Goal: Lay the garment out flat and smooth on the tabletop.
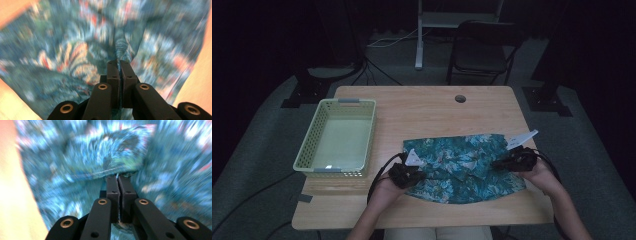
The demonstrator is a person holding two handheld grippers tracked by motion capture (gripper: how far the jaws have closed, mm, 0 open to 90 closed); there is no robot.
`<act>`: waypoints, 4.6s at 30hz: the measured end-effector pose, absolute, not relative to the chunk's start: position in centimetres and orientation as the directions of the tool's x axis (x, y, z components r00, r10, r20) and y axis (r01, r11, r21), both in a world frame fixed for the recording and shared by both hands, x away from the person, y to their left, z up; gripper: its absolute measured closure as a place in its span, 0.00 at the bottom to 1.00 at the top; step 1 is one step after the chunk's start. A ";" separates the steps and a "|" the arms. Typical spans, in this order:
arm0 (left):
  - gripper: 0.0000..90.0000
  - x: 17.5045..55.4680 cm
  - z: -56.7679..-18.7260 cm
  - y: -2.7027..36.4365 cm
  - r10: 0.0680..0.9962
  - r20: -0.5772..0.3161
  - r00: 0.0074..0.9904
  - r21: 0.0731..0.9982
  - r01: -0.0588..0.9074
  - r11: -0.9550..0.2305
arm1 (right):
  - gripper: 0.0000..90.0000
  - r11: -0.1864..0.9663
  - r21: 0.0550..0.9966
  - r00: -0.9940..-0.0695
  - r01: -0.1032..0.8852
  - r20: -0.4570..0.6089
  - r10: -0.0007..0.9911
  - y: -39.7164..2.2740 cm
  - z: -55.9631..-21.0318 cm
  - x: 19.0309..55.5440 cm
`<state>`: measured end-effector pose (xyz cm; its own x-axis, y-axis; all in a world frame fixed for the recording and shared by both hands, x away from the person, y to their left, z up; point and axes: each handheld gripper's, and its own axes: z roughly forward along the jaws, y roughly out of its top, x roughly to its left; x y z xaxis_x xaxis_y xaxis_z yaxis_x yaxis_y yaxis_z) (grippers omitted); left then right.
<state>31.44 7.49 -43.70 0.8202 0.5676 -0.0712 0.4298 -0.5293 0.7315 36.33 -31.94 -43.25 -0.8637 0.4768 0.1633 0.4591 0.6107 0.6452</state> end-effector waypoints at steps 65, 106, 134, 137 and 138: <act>0.54 33.0 -45.9 9.6 0.768 -0.136 0.625 0.780 0.546 -0.306 | 0.50 0.283 0.638 -0.510 0.716 0.201 0.837 -30.6 -42.4 42.7; 0.13 23.4 -47.4 16.4 0.827 -0.090 0.555 0.801 0.534 -0.271 | 0.47 0.485 0.534 -0.640 0.693 0.146 0.754 -24.9 -44.0 45.3; 0.13 23.5 -49.0 16.2 0.856 0.001 0.517 0.749 0.567 -0.344 | 0.72 0.578 0.525 -0.673 0.624 -0.014 0.739 -23.1 -45.9 45.3; 0.13 23.4 -49.1 16.1 0.862 0.000 0.507 0.755 0.565 -0.333 | 0.81 0.566 0.519 -0.656 0.641 -0.011 0.754 -23.3 -45.8 45.6; 0.13 23.4 -49.1 16.1 0.862 0.000 0.506 0.755 0.566 -0.332 | 0.83 0.565 0.514 -0.653 0.645 -0.013 0.757 -23.2 -45.8 45.7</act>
<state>23.36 16.12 -49.10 0.5062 0.8624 0.0003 0.5657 -0.3322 0.7547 45.72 -23.25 -45.78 -0.6532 0.7571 -0.0131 0.6452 0.5655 0.5138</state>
